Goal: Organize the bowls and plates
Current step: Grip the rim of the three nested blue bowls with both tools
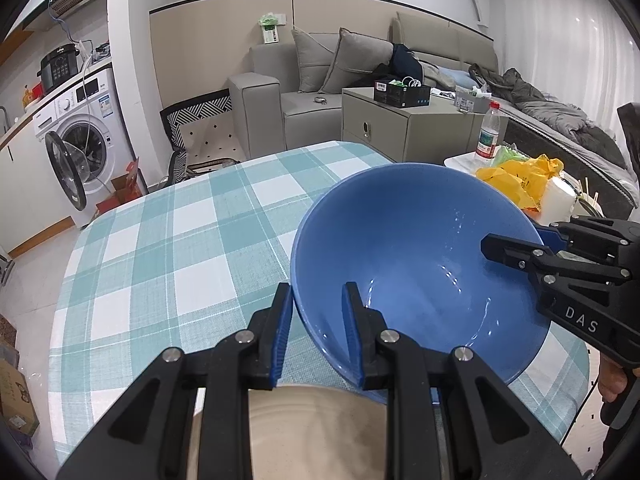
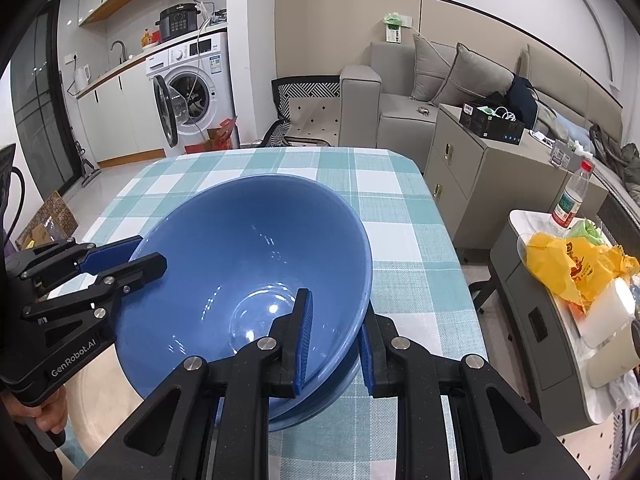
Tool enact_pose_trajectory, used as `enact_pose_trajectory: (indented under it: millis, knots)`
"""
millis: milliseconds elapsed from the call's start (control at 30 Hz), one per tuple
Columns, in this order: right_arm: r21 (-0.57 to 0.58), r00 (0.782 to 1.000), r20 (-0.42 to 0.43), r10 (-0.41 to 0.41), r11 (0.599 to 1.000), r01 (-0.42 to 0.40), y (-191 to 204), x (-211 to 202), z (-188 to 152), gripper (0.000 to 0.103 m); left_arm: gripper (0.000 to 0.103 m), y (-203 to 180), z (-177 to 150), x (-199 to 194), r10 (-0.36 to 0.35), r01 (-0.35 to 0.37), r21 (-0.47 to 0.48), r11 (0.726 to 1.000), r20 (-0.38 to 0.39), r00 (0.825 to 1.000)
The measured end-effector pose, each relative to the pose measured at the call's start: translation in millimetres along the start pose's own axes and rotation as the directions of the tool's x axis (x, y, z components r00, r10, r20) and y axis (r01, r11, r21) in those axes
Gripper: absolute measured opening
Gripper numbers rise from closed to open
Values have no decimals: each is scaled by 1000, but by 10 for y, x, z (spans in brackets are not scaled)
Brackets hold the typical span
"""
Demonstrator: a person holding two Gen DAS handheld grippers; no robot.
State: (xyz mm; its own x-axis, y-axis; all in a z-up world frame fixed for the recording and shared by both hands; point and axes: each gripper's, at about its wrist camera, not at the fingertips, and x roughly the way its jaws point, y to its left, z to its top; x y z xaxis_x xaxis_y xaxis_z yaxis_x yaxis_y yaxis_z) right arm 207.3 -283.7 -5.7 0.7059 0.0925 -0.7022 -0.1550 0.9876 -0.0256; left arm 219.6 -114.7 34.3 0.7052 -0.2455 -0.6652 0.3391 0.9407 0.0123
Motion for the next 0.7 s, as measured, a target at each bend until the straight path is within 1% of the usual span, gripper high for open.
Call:
enact_pose_trajectory:
  millis: [100, 300, 500, 700]
  knots:
    - [-17, 1000, -1, -11, 1000, 11, 18, 20, -13, 21, 23, -18, -22, 12, 12, -12, 8, 1000, -2, 1000]
    - [-27, 1000, -7, -26, 999, 26, 41, 58, -34, 22, 23, -26, -41, 46, 12, -12, 14, 1000, -8, 1000]
    - [-69, 996, -11, -86, 994, 85, 97, 122, -89, 22, 23, -74, -60, 78, 26, -26, 34, 999, -10, 1000]
    - [-80, 995, -8, -101, 992, 100, 112, 151, -107, 23, 23, -87, -65, 89, 30, -30, 43, 999, -10, 999]
